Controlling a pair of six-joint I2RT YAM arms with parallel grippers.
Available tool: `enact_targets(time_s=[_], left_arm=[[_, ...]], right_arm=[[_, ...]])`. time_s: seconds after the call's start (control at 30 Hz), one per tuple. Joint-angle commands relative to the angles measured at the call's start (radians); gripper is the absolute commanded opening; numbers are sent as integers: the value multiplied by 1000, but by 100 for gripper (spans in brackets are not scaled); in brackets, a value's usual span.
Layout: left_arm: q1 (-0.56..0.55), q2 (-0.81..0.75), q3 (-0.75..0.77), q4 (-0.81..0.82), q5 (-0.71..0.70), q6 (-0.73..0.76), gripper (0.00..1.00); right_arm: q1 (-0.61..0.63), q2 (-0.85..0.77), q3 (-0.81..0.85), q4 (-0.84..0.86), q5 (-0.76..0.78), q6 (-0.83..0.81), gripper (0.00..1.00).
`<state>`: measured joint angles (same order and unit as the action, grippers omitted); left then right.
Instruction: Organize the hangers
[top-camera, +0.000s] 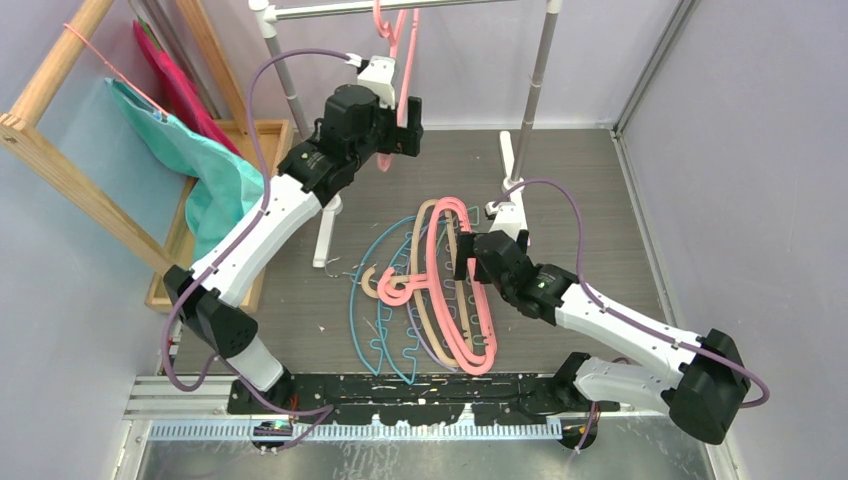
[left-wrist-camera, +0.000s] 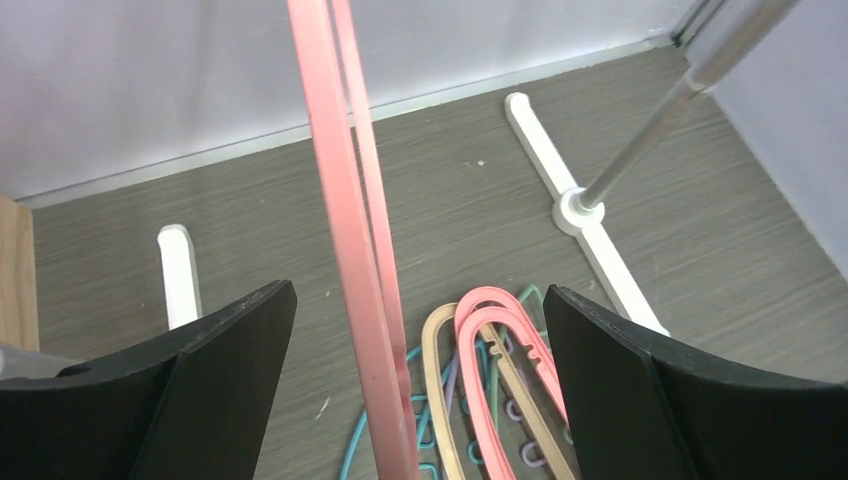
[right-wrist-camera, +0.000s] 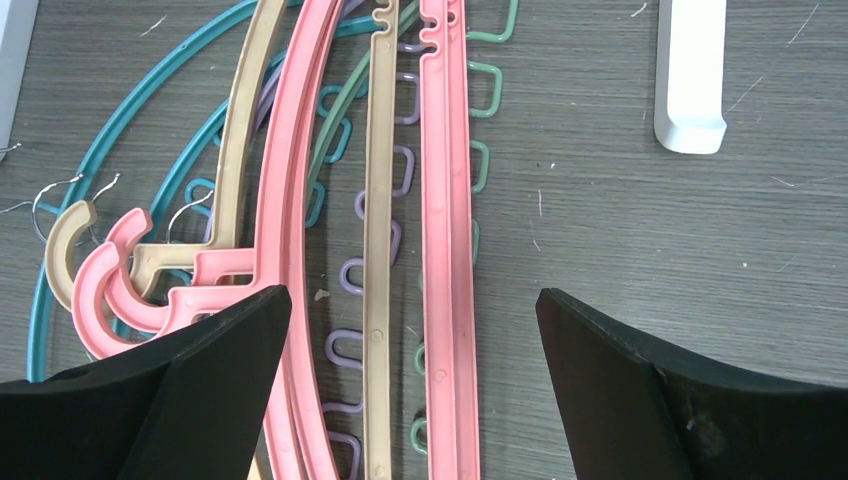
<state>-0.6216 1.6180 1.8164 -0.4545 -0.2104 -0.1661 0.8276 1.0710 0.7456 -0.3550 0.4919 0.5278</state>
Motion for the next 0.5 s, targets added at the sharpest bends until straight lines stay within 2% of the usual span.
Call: enact_targets(time_s=[0.0,0.47], left_arm=[[3,-15,-33,146,-103,37,98],[24,-275,-263,119,-123,37,98]], right_arm=[[3,-43,-7,28,22,-14,100],[13,17,-79,44,-124,-45,95]])
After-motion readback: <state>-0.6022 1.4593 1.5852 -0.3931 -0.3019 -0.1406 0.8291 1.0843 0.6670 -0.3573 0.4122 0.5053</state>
